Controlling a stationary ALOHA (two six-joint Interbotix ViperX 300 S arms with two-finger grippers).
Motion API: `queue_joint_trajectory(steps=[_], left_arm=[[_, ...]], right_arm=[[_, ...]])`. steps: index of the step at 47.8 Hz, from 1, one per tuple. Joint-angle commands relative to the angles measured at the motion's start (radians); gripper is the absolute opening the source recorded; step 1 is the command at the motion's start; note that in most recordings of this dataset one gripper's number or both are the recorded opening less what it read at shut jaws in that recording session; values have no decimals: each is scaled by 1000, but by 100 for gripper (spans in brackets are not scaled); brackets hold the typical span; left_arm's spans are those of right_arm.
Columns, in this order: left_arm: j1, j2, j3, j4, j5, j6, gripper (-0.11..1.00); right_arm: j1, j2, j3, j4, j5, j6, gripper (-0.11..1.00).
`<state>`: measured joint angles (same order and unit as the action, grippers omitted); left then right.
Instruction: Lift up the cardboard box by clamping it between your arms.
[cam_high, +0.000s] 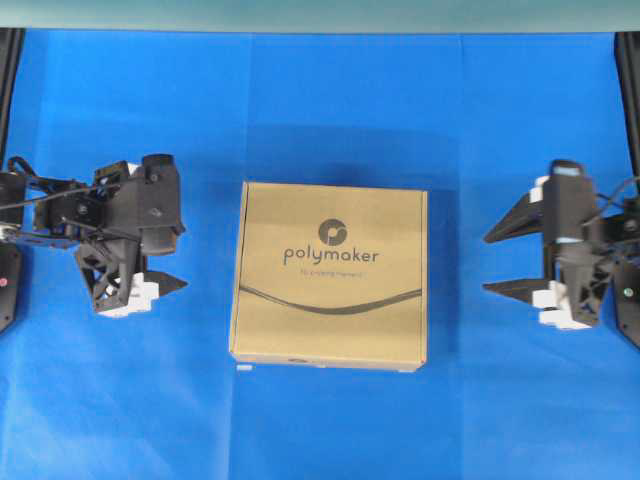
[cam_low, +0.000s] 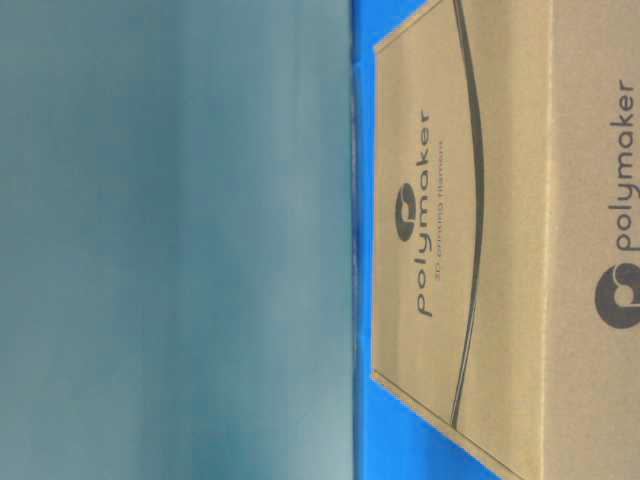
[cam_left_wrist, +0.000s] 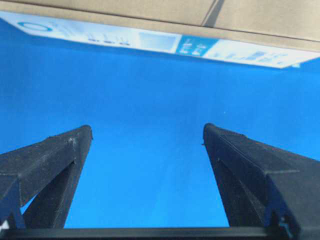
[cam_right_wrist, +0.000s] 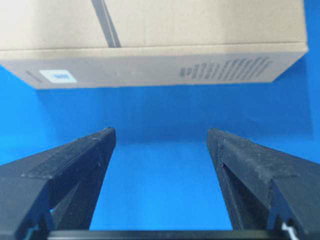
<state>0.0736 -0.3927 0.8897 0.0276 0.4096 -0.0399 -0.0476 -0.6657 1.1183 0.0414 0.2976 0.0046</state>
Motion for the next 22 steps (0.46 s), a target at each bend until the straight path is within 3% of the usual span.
queue_joint_trajectory(steps=[1, 22], left_arm=[[-8, -21, -5, 2, -6, 0, 88], [-21, -104, 9, 2, -9, -6, 88]], right_arm=[[-2, -35, 0, 2, -2, 15, 100], [-8, -141, 17, 0, 5, 29, 100]])
